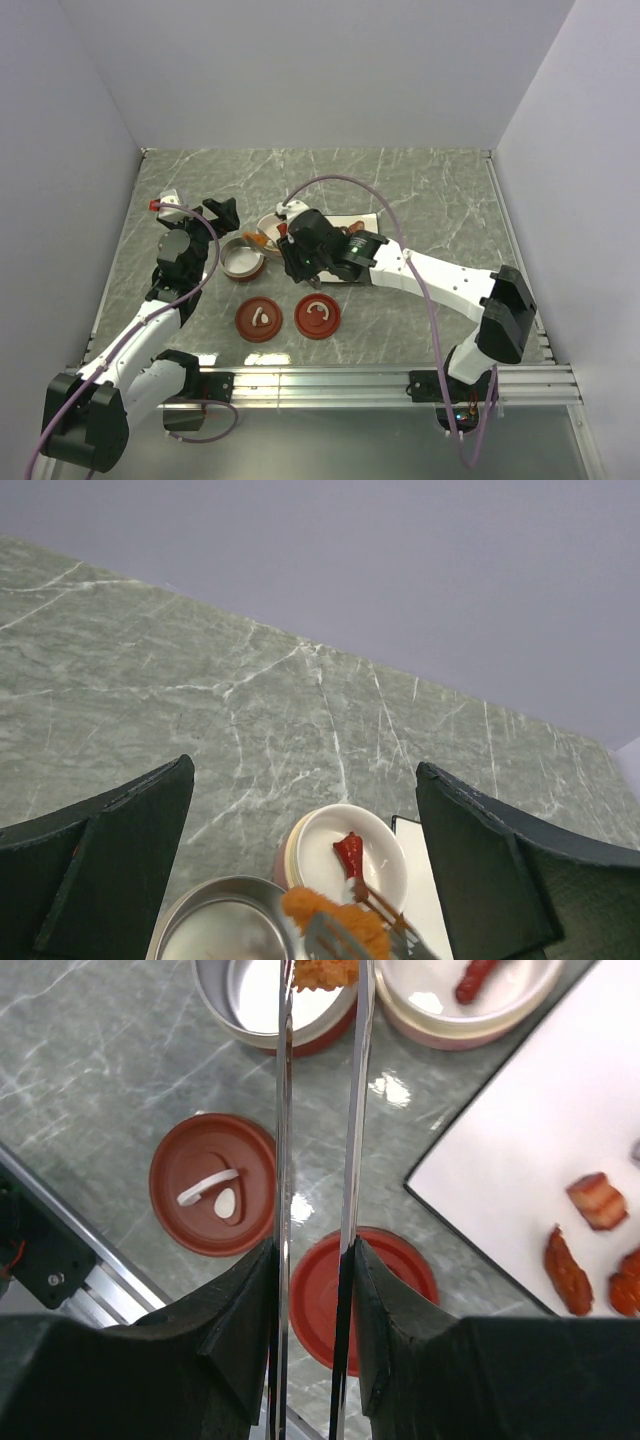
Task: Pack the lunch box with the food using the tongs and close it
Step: Place the food into the lunch box
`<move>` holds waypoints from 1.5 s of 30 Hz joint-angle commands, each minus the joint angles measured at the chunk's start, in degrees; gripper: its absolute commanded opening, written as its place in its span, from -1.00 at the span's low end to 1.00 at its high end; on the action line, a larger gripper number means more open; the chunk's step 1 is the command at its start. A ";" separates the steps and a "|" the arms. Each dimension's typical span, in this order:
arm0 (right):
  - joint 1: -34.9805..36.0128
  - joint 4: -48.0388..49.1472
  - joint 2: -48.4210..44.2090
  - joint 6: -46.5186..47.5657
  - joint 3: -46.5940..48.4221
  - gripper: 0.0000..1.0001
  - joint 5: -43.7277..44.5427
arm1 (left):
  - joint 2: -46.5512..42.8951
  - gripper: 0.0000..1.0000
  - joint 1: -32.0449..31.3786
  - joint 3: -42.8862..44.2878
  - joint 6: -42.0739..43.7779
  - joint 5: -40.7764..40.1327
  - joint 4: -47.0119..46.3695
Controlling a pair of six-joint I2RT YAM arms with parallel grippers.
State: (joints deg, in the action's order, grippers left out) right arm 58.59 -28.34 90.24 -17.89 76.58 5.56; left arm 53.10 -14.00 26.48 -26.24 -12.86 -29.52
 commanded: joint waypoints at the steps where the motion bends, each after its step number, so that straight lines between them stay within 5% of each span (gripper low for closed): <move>1: 0.74 3.20 1.60 1.81 4.19 -0.56 -1.96 | 0.07 0.99 0.29 0.68 -0.39 0.82 -2.03; 15: 0.91 1.80 9.08 3.30 9.91 -0.54 -4.60 | -0.19 0.99 0.38 0.50 -0.30 0.56 -2.03; 37: 0.91 1.09 8.64 3.30 9.38 0.03 -3.72 | 0.07 0.99 0.38 0.59 -0.48 0.73 -2.12; 45: 1.09 1.53 7.85 3.12 9.21 0.04 -3.02 | -0.02 0.99 0.46 0.50 -0.39 0.56 -2.12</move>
State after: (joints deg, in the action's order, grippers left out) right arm 59.24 -28.73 100.01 -15.29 83.37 1.52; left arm 53.15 -13.78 26.48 -26.24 -12.86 -29.52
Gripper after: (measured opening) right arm 0.523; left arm 0.995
